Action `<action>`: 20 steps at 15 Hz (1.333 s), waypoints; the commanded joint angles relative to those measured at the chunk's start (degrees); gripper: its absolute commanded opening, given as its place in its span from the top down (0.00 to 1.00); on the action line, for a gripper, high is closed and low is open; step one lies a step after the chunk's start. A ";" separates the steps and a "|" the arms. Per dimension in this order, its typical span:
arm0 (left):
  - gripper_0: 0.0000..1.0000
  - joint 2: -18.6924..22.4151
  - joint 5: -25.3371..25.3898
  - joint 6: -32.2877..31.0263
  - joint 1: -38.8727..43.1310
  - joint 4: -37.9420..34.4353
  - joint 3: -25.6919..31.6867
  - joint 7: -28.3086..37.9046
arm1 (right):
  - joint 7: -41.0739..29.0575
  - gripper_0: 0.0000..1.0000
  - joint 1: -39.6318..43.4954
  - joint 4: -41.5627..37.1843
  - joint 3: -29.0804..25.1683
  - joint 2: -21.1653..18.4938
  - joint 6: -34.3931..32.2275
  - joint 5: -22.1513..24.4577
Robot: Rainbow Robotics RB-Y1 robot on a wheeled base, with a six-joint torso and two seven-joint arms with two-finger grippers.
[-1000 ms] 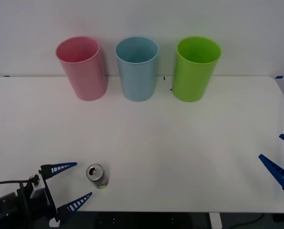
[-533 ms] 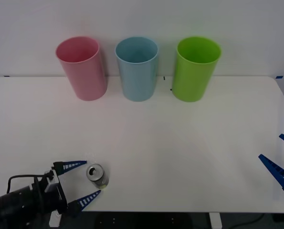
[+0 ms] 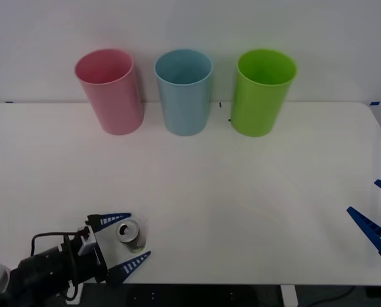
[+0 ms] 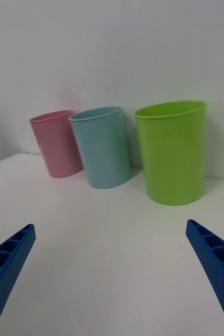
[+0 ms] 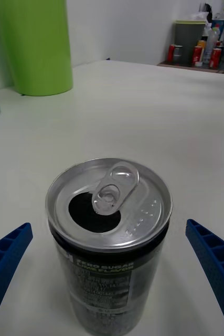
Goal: Grasp the object on the table and drop it into the matching bin: aluminum can to the light blue bin, PET bottle to the pink bin.
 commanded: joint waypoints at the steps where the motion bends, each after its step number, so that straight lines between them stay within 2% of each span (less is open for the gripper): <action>1: 0.00 -0.32 -0.07 0.09 -0.15 -0.08 0.01 -0.32 | -0.01 0.00 0.00 0.00 0.00 0.00 0.00 0.00; 3: 0.00 -0.32 -0.07 0.17 -0.15 -0.08 0.01 -0.49 | -0.01 0.00 0.00 0.00 0.00 0.00 0.00 0.00; 4: 0.05 -0.32 -0.16 0.17 -0.15 0.01 0.01 -0.49 | -0.01 0.00 0.00 0.00 0.00 0.00 0.00 0.00; 5: 0.93 -0.23 -0.07 0.17 -0.15 -0.08 0.18 -0.58 | -0.01 0.00 0.00 0.00 0.00 0.00 0.00 0.00; 6: 1.00 -0.32 0.11 0.17 -0.15 0.01 0.27 -0.76 | -0.01 0.00 0.00 0.00 0.00 0.00 0.00 0.00; 14: 1.00 -0.32 0.46 0.61 -0.15 -0.08 0.27 -0.93 | -0.01 0.00 0.00 0.00 0.00 0.00 0.00 0.00; 20: 1.00 -0.32 3.36 0.88 -0.41 -0.17 0.97 -0.32 | -0.01 0.00 0.00 0.00 0.00 0.00 0.00 0.00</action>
